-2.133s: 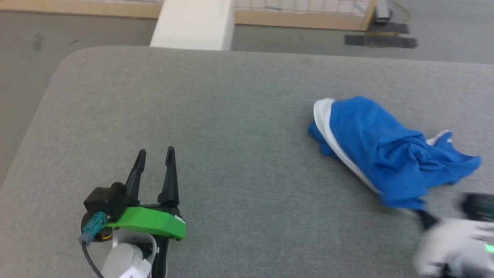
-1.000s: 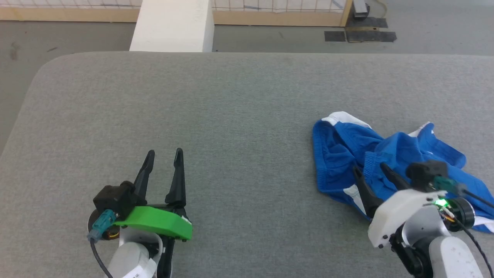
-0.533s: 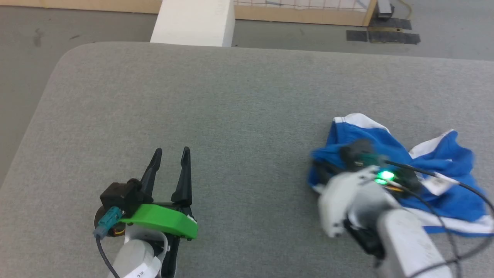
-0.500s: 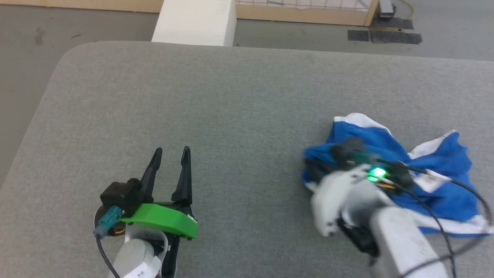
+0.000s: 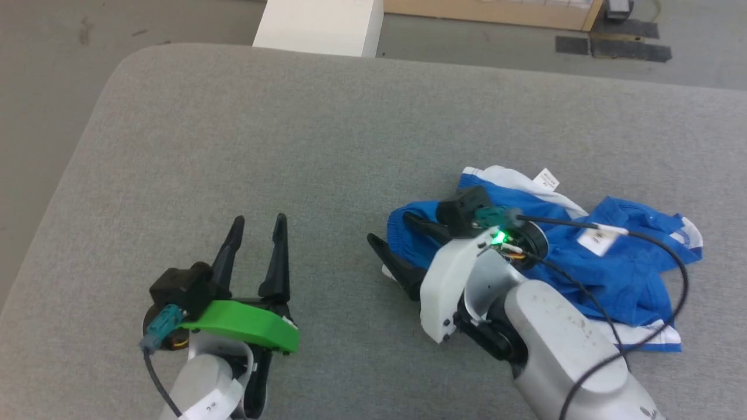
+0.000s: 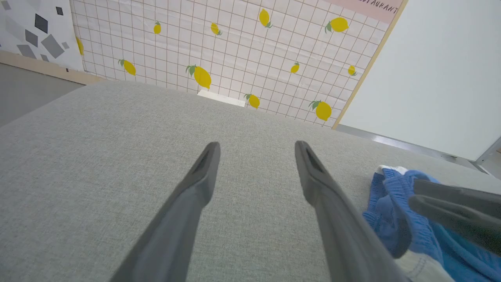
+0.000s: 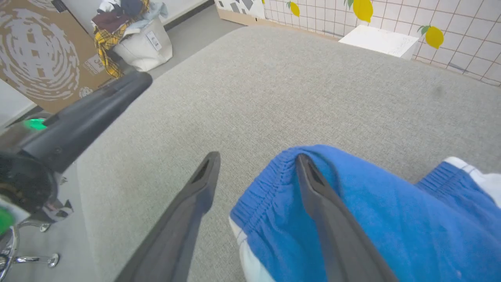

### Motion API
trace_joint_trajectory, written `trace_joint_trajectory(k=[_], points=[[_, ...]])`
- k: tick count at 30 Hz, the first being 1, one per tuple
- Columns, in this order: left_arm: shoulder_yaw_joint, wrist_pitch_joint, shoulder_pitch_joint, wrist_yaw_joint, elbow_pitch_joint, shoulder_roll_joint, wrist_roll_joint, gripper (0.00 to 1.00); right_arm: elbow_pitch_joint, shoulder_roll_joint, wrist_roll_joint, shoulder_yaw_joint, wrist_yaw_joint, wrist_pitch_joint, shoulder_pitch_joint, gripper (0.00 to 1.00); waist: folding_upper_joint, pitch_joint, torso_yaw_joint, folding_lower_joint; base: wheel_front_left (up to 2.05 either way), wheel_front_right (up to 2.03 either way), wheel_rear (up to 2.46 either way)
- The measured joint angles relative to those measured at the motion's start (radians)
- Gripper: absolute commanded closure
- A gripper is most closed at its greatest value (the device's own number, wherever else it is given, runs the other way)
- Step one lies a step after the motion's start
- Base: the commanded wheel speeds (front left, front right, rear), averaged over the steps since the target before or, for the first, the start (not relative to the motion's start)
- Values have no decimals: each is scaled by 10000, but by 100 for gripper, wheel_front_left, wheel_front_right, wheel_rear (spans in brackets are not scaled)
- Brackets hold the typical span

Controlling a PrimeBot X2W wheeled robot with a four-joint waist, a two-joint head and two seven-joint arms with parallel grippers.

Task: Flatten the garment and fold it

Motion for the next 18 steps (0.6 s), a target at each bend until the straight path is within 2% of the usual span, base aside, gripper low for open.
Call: trace_joint_trajectory(k=[3,6,13,18], points=[[165,0,58,19,-23,19,2,0,-740,19,372,-159,0,-236,482,0,0,-125,-152,0,0,0,0],[263,0,151,48,-81,73,8,0,-1710,27,337,-846,0,-499,1300,0,0,-285,-379,0,0,0,0],[186,6,294,61,-182,151,50,0,-3870,13,-732,-4027,0,-943,3698,0,0,-626,-972,0,0,0,0],[-201,194,350,-61,-280,328,59,0,-4311,-13,-1946,-6065,-2,-1781,4713,0,0,-799,-1278,-1,0,0,0]])
